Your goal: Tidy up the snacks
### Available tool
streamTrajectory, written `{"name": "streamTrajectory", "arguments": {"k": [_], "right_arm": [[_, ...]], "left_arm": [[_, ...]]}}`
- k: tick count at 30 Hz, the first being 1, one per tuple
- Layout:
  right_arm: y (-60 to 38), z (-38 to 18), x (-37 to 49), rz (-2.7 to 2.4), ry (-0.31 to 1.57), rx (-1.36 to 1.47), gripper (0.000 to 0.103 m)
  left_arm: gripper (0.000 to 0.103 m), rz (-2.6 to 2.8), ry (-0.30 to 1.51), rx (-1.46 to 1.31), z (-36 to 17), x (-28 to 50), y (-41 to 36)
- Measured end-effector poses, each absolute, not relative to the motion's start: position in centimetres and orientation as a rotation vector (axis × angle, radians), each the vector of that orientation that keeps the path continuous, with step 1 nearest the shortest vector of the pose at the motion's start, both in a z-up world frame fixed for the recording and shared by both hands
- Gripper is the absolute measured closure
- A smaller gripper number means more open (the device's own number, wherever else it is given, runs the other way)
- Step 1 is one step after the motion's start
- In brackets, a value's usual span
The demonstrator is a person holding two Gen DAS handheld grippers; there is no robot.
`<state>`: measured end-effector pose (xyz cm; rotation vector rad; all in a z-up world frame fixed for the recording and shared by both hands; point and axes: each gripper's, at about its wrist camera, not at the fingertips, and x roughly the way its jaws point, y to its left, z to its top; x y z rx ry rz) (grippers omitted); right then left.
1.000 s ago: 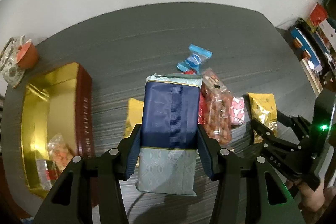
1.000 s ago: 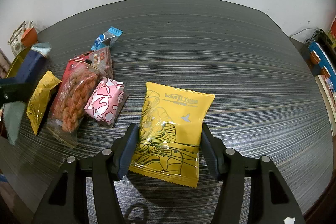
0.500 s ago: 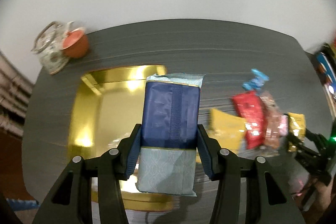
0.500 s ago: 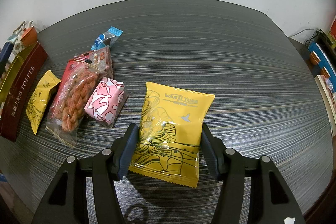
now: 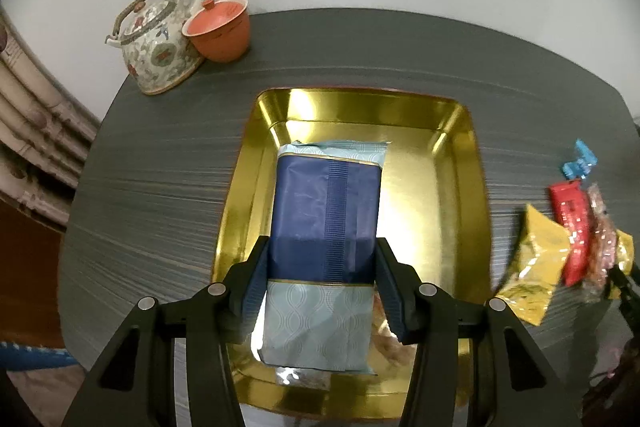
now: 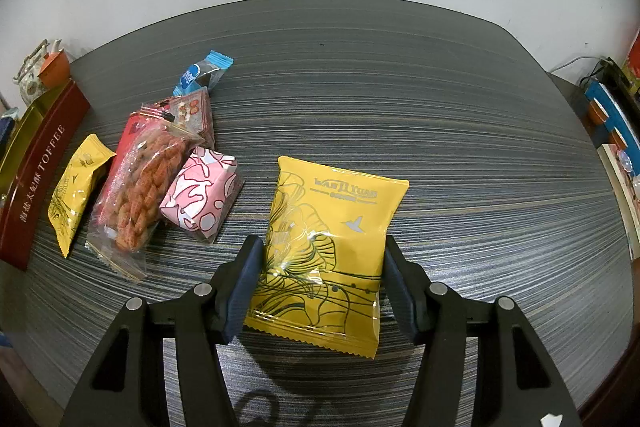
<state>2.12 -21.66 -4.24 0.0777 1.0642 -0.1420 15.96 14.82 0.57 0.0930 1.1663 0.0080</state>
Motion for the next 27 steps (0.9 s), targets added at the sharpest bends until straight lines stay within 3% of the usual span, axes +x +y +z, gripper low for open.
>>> {"name": "streamTrajectory", "arguments": {"k": [27], "right_arm": [[-21.5,-4.3,2.0,-0.143,1.062,0.069,0.047]], "left_arm": [[0.052,0.039,1.232,0.124,-4.1,19.8,16.5]]}}
